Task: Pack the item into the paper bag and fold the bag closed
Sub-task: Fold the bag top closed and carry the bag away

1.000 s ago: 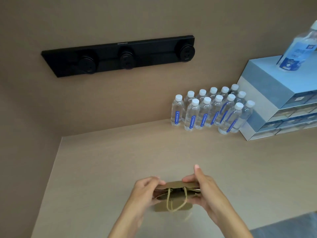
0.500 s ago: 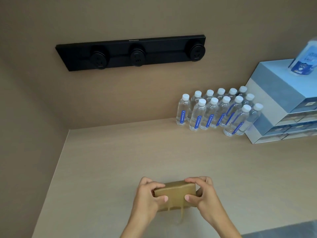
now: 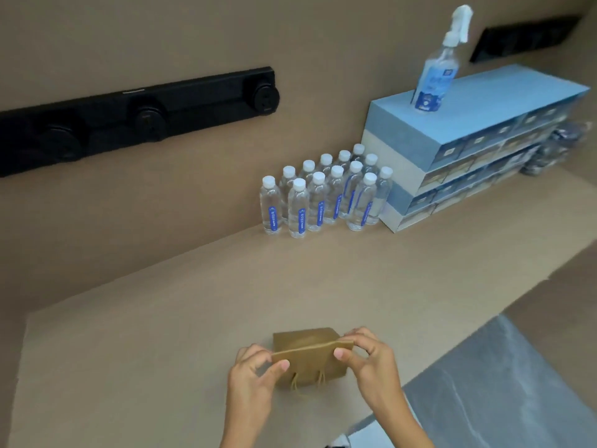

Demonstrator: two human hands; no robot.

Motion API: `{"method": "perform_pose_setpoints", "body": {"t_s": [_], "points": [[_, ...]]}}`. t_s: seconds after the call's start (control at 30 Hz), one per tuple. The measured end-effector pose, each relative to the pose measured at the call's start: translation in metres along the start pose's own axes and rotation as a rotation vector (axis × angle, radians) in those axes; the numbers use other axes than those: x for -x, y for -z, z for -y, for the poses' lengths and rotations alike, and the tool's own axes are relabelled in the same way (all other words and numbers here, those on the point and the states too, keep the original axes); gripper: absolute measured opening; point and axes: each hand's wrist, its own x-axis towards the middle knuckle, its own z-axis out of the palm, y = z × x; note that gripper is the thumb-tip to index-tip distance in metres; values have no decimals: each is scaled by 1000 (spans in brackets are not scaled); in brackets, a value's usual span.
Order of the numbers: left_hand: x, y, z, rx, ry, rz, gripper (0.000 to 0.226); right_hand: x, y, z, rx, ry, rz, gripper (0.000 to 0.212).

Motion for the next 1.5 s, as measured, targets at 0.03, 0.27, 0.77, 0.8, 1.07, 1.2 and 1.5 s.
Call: {"method": "perform_pose_setpoints", "body": {"t_s": [0.03, 0.27, 0.77, 0.8, 1.07, 1.2, 1.5], "points": [[0, -8, -9, 19, -24, 46, 21, 8, 13, -1, -29, -8, -42, 15], [21, -104, -88, 126, -144, 422, 30, 66, 128, -15, -91, 13, -386, 21], [115, -428, -238, 128, -454, 961, 2, 156, 438, -75, -118, -2, -983, 27], [117, -446, -247, 137, -462, 984, 2, 156, 453, -77, -132, -3, -1013, 28], [99, -587, -297, 135, -456, 1143, 16, 113, 562, -104, -164, -52, -1154, 38], [64, -666, -321, 152, -431, 1145, 19, 56, 632, -109, -152, -71, -1157, 39], [-52, -801, -385, 262, -346, 939, 18, -116, 778, -67, 16, -5, -914, 27]]}}
